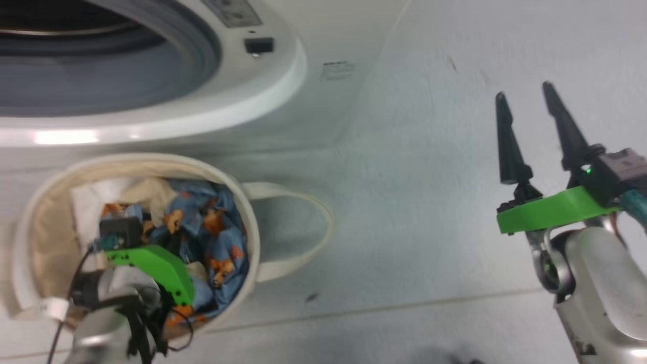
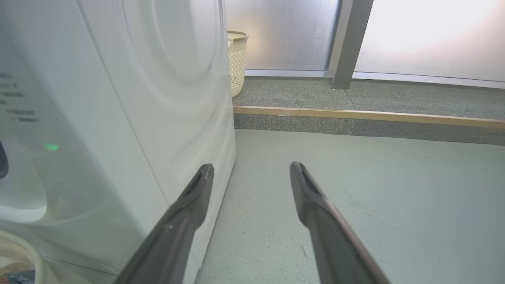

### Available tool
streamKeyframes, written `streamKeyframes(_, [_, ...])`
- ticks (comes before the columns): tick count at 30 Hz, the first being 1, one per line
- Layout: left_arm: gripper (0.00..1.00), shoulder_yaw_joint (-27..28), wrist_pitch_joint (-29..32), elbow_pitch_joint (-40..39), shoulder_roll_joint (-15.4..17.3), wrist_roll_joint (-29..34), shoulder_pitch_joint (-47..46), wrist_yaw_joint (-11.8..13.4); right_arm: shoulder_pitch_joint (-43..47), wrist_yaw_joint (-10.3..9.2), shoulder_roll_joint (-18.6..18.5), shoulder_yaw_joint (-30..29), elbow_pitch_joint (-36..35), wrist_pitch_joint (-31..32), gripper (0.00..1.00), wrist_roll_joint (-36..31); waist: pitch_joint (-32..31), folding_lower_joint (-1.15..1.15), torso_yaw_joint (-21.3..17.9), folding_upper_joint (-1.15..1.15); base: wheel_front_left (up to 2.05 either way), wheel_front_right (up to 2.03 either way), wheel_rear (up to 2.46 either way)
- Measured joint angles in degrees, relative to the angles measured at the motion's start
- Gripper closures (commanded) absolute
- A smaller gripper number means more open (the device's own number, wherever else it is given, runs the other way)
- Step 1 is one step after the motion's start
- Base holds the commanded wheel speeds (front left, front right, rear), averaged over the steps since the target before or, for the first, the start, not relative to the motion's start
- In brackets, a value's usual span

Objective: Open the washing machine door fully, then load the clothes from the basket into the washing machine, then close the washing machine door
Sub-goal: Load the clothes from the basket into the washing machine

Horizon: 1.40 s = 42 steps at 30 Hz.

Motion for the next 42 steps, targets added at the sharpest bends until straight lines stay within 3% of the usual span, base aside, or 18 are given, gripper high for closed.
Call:
streamKeyframes(7, [1.00, -0.6, -1.6, -10.2, -1.2, -7.2, 6.8, 0.0, 0.7, 0.00, 1.0, 1.2, 3.1, 0.0, 0.00, 2.4, -7.1, -0.01, 2.8, 0.00, 0.00, 0.00, 0.00])
streamKeyframes(16, [1.00, 3.6, -1.6, -31.3, 3.0, -11.8, 16.7, 0.0, 5.6, 0.00, 2.6, 1.8, 5.1, 0.0, 0.00, 5.0, -17.4, -0.02, 7.5, 0.00, 0.00, 0.00, 0.00])
streamKeyframes(26, [1.00, 8.1, -1.7, -47.9, 4.5, -15.5, 26.0, 0.0, 10.8, 0.00, 2.7, 1.4, 5.4, 0.0, 0.00, 6.0, -27.0, -0.01, 10.6, 0.00, 0.00, 0.00, 0.00])
streamKeyframes(35, [1.00, 10.2, -1.0, -51.5, 8.0, -18.1, 26.4, 0.1, 12.0, 0.00, 2.8, 1.6, 5.3, 0.0, 0.00, 6.5, -30.2, 0.00, 10.1, 0.00, 0.00, 0.00, 0.00])
streamKeyframes(42, [1.00, 10.4, 0.4, -42.7, 8.1, -19.5, 18.1, 0.1, 11.8, 0.00, 2.4, 2.5, 5.2, 0.0, 0.00, 6.9, -28.9, 0.00, 8.0, 0.00, 0.00, 0.00, 0.00])
